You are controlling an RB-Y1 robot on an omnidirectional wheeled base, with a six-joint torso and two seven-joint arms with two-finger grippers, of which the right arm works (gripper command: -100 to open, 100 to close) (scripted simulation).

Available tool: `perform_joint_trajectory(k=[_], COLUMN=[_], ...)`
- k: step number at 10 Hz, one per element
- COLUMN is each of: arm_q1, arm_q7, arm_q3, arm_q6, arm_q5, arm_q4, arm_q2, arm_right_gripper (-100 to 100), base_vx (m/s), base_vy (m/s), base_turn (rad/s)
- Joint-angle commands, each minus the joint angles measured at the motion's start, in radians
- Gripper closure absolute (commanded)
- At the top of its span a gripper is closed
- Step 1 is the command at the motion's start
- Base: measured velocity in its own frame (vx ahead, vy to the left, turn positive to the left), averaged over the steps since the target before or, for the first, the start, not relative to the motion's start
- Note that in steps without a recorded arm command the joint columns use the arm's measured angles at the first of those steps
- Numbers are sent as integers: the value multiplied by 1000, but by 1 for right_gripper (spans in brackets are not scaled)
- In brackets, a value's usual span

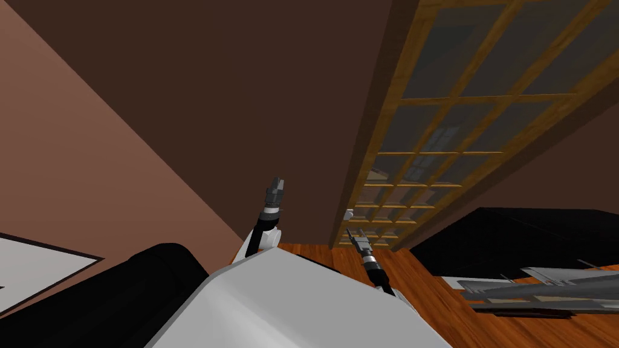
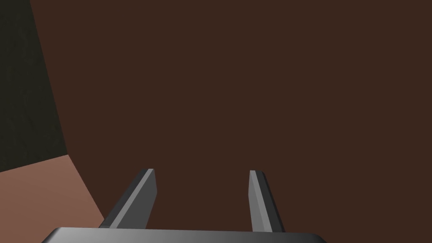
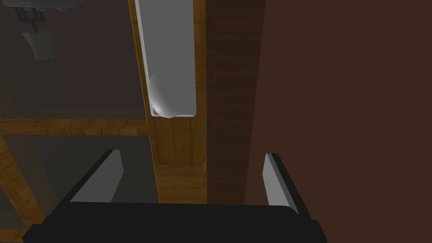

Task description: Pull the door open

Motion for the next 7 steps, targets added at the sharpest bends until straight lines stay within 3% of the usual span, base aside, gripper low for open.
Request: perform_joint_trajectory(k=[1, 3, 5, 6, 7], arm_q1=[4, 20, 20, 31, 31], arm_q7=[-12, -35, -35, -51, -51], arm_q3=[-13, -33, -33, -47, -47], arm_q6=[-30, -70, -70, -97, -97], arm_q5=[-10, -27, -27, -40, -40], arm_q4=[27, 58, 58, 80, 73], arm_q2=[-18, -50, -50, -72, -72], arm_right_gripper=[-100, -100, -100, -100, -100], base_vx=[106, 175, 97, 127, 130], base_vy=[116, 90, 17, 26, 15], base_turn=[135, 194, 17, 181, 101])
